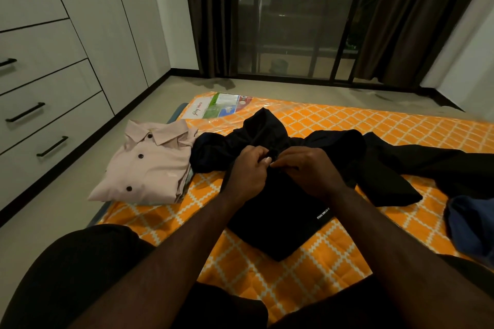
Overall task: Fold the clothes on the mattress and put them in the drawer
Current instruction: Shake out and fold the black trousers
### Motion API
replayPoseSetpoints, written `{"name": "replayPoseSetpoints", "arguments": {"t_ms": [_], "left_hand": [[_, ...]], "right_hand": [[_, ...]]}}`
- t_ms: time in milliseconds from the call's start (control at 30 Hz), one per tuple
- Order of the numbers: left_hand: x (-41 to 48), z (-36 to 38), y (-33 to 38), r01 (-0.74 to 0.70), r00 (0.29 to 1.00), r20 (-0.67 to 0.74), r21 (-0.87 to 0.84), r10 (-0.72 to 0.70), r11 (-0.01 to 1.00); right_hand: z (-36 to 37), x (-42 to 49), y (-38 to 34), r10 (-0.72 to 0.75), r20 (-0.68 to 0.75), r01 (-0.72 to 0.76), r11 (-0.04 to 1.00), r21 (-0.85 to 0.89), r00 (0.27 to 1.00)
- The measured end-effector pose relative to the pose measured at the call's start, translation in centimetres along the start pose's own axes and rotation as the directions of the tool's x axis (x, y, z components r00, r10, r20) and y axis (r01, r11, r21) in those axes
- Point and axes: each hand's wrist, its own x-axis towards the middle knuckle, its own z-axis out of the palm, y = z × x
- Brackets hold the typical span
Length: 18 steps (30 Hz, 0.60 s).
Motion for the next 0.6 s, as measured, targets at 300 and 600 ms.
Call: {"name": "replayPoseSetpoints", "arguments": {"t_ms": [300, 600], "left_hand": [[-0.6, -0.4, -0.3, -0.173, 0.984, -0.032, 0.109, 0.178, 0.979], [-1.3, -0.2, -0.5, -0.263, 0.952, -0.144, 0.069, 0.271, 0.962]], "right_hand": [[0.3, 0.1, -0.1, 0.066, -0.099, -0.068, 0.997, -0.02, 0.993], [0.2, -0.2, -0.5, 0.226, -0.017, -0.223, 0.969, 0.111, 0.974]]}}
